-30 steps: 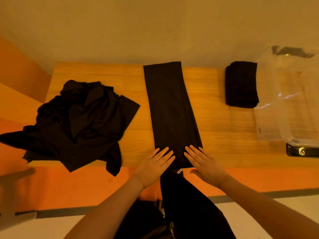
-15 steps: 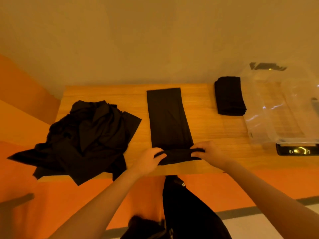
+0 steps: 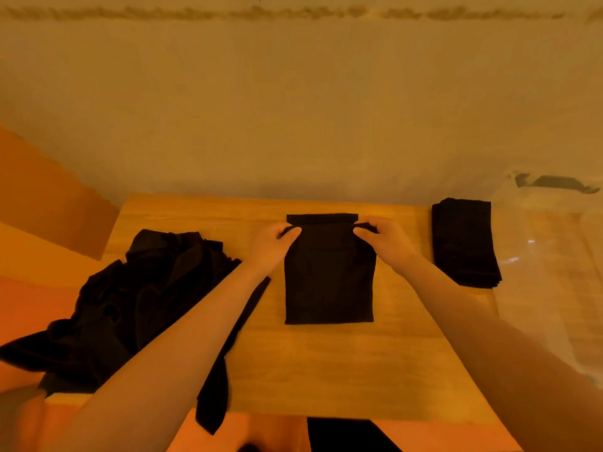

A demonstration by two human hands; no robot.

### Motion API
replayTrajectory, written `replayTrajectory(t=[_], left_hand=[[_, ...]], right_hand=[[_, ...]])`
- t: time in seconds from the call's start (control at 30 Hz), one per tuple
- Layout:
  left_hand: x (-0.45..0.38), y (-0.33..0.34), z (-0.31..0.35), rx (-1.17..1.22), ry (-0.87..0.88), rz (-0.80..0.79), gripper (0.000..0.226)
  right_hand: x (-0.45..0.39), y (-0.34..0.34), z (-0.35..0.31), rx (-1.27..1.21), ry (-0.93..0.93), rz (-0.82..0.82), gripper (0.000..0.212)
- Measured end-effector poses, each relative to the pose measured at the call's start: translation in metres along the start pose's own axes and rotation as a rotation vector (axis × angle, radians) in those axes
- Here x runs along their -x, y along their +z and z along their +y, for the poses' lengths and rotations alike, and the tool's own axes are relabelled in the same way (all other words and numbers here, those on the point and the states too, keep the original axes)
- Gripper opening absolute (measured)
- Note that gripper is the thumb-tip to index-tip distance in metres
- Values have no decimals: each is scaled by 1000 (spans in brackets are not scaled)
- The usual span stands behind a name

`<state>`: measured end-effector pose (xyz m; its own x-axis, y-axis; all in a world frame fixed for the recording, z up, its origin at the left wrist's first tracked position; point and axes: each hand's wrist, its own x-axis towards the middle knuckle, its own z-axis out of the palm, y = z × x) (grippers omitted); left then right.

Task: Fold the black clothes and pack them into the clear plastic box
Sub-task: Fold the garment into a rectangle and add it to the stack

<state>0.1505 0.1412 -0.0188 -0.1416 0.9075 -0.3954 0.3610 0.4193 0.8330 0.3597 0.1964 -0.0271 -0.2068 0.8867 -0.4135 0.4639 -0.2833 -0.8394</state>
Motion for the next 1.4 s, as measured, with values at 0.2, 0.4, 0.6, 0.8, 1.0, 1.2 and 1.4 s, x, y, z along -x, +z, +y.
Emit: replayTrajectory(t=[0.2, 0.4, 0.6, 0.8, 1.0, 1.2, 1.4], left_hand=[[-66, 16, -16, -57, -87, 68, 27], [-87, 27, -34, -223, -33, 229, 21], [-88, 33, -39, -221, -8, 372, 23], [-60, 43, -35, -555, 388, 372, 21], [-51, 57, -73, -916, 275, 36, 69], [-47, 54, -64, -965, 121, -42, 71], [21, 46, -79, -1086, 647, -92, 68]], right_hand=[[-61, 8, 21, 74, 15, 4, 13], [-82, 16, 37, 277, -76, 129, 31], [-84, 24, 37, 382, -88, 240, 28], [-65, 32, 41, 803, -550, 339, 26], [-59, 30, 72, 991, -352, -6, 75], [-53, 31, 66, 995, -191, 5, 82], [9, 15, 77, 1027, -598, -126, 69]])
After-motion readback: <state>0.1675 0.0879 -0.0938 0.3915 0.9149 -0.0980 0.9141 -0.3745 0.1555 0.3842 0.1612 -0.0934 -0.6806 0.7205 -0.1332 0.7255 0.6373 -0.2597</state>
